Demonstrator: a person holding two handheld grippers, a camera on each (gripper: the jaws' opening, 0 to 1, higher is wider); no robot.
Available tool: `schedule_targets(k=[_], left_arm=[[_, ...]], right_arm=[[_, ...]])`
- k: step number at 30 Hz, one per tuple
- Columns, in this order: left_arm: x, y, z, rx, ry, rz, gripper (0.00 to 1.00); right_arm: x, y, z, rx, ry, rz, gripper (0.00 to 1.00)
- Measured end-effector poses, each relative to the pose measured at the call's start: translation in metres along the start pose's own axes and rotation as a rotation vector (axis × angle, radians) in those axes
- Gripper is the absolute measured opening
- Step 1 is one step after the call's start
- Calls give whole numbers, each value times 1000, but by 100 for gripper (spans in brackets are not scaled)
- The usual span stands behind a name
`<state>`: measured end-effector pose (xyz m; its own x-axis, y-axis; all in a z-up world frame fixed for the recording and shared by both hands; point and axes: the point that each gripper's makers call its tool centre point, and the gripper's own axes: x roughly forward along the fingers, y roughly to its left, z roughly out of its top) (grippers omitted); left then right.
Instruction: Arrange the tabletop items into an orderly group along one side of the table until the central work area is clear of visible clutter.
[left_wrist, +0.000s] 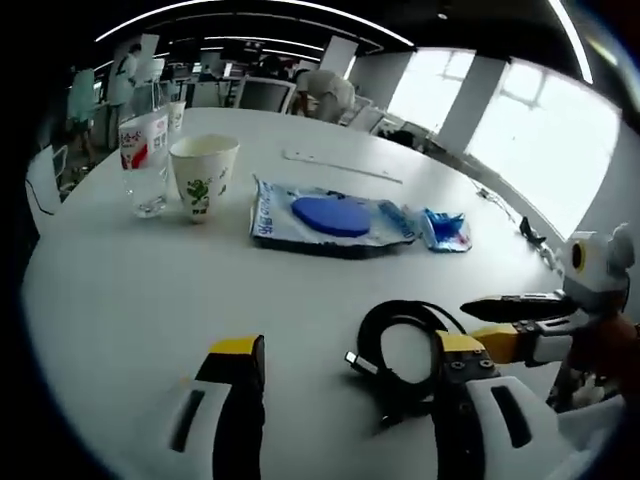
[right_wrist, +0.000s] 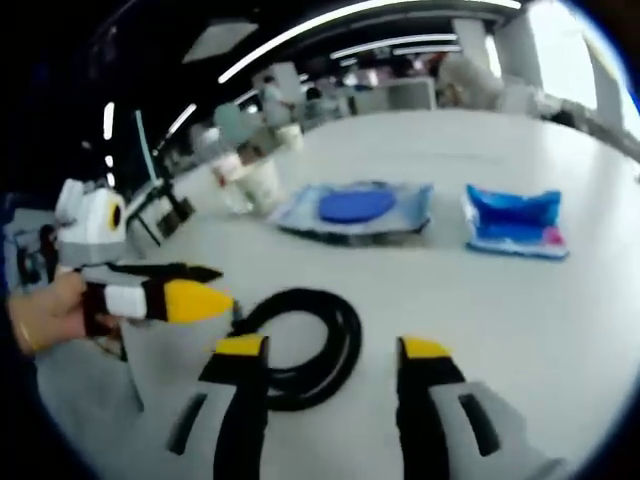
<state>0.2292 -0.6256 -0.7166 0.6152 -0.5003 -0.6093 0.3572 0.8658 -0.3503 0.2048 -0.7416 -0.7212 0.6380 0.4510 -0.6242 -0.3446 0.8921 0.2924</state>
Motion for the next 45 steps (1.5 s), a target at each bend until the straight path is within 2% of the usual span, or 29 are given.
schedule_targets(k=[4, 10, 11, 14, 28, 34, 35, 38, 41, 45], left_arm=[[2, -2, -10, -47, 28, -5, 60], [3, -9, -20, -122, 59, -18, 50], [4, -6, -16, -107, 35, -15, 49], [3, -9, -20, -145, 42, -18, 45], [3, -18, -30, -208, 64, -45, 26], [4, -23, -31, -254, 66, -68, 15], [5, -26, -31, -255, 66, -82, 16], [5, -24, -31, -241, 68, -67, 15], [5, -22, -31, -239, 71, -62, 14], [4, -22, -30, -240, 68, -65, 14]], right_arm=[[3, 0, -9, 16, 31, -16, 40], [5, 0, -13, 61, 47, -29, 34], [6, 0, -14, 60, 50, -31, 34], [7, 1, -13, 76, 33, -31, 31], [9, -3, -14, 74, 14, -49, 19], [9, -3, -12, 123, 7, -44, 16], [8, -3, -12, 134, 7, -41, 14], [7, -5, -12, 156, 8, -46, 12], [5, -8, -12, 160, 8, -55, 4], [4, -7, -12, 192, 7, -46, 1]])
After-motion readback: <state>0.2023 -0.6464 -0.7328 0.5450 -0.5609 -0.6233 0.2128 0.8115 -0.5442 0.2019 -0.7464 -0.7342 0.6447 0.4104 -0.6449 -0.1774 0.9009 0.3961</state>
